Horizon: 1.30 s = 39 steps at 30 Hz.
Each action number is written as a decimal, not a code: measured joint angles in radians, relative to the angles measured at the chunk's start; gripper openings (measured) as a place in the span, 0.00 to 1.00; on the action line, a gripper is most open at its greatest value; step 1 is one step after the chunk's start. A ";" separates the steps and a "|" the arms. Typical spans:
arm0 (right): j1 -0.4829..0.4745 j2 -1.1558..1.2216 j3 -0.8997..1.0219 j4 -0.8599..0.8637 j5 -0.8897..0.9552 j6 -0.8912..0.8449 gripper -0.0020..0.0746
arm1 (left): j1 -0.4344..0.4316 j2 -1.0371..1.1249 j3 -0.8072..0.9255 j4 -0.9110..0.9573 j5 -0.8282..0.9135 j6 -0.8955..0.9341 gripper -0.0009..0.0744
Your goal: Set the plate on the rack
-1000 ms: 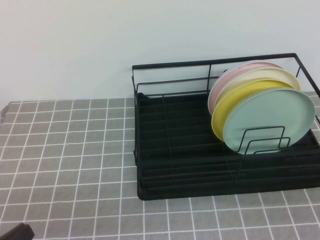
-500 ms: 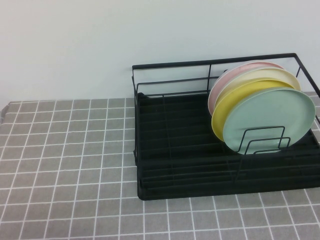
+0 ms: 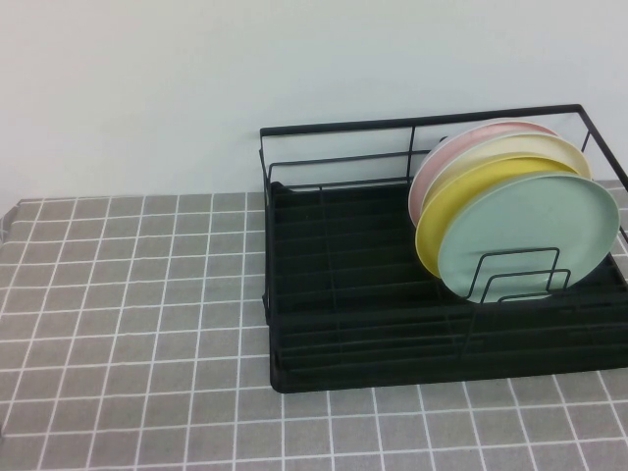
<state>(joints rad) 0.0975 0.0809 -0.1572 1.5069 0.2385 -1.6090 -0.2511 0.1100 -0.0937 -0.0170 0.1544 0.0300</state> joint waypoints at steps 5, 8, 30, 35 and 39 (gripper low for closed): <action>0.000 0.000 0.000 0.000 0.000 0.000 0.02 | 0.170 -0.013 0.000 -0.048 0.008 -0.030 0.01; 0.000 0.000 0.000 0.000 0.000 0.002 0.02 | 0.225 -0.052 0.000 -0.059 0.056 -0.030 0.01; 0.000 0.000 0.000 0.000 -0.001 0.002 0.02 | 0.279 -0.117 0.096 -0.169 0.188 -0.020 0.01; 0.000 0.000 0.000 0.000 -0.001 0.002 0.02 | 0.279 -0.117 0.096 -0.169 0.188 -0.020 0.01; 0.000 0.000 0.000 0.000 -0.001 0.002 0.02 | 0.279 -0.117 0.096 -0.169 0.188 -0.020 0.01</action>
<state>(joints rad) 0.0975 0.0809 -0.1572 1.5069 0.2380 -1.6068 0.0275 -0.0074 0.0025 -0.1861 0.3420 0.0103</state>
